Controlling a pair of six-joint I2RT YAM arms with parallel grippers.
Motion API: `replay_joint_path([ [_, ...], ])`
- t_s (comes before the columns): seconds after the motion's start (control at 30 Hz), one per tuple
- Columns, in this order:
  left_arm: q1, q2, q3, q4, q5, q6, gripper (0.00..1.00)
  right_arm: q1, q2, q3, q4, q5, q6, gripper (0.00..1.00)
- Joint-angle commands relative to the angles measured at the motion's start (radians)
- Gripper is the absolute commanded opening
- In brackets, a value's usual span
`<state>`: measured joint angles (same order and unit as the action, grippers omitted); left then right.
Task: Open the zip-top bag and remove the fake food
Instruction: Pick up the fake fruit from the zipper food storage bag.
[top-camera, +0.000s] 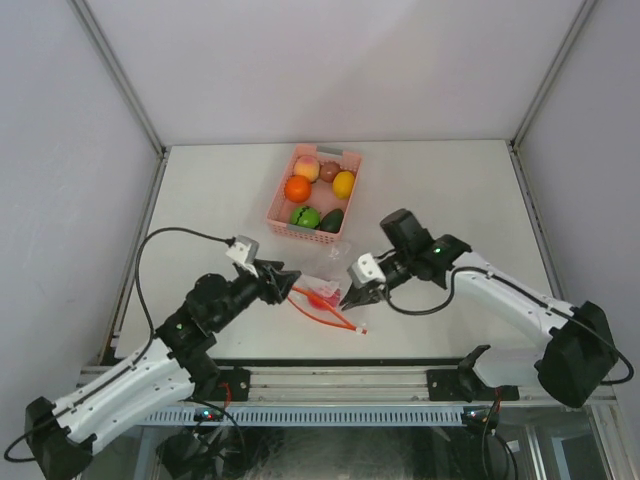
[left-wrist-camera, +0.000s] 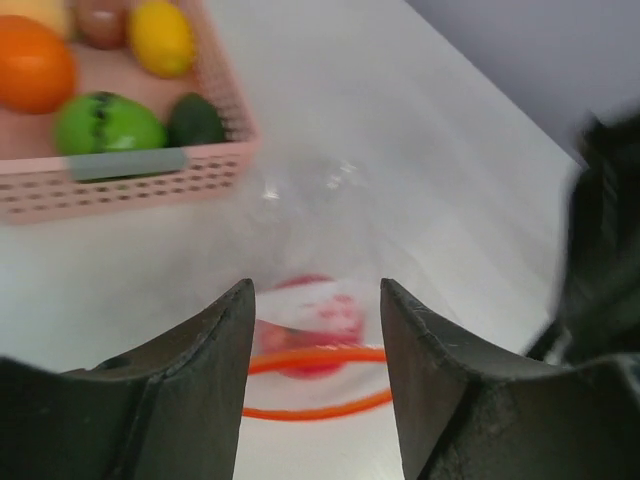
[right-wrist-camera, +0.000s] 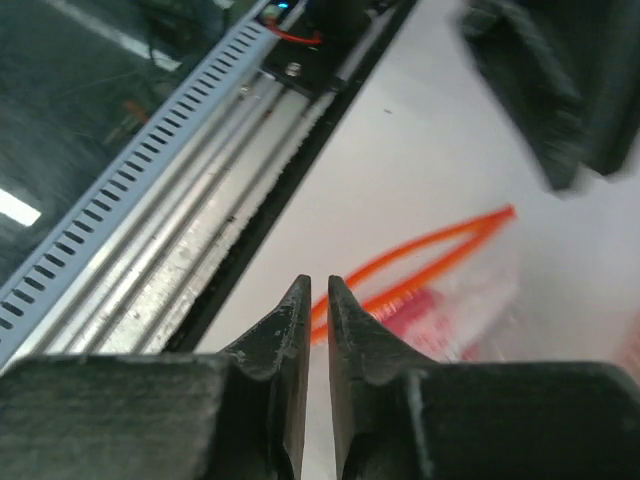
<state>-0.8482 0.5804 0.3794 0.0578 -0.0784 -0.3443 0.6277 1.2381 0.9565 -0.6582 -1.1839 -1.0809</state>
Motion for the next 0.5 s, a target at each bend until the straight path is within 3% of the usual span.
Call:
replay_joint_path([
  [0.0, 0.172, 0.07, 0.009, -0.027, 0.023, -0.104, 0.53, 0.192, 0.064, 0.024, 0.14, 0.18, 0.139, 0.05],
  [0.1, 0.256, 0.229, 0.025, 0.057, 0.12, -0.126, 0.5, 0.339, 0.127, 0.024, 0.244, 0.419, 0.23, 0.0],
  [0.23, 0.273, 0.42, 0.057, 0.171, 0.188, -0.106, 0.51, 0.469, 0.216, 0.023, 0.323, 0.663, 0.269, 0.0],
  [0.47, 0.278, 0.658, 0.082, 0.286, 0.336, -0.115, 0.51, 0.43, 0.24, -0.009, 0.294, 0.847, 0.261, 0.0],
])
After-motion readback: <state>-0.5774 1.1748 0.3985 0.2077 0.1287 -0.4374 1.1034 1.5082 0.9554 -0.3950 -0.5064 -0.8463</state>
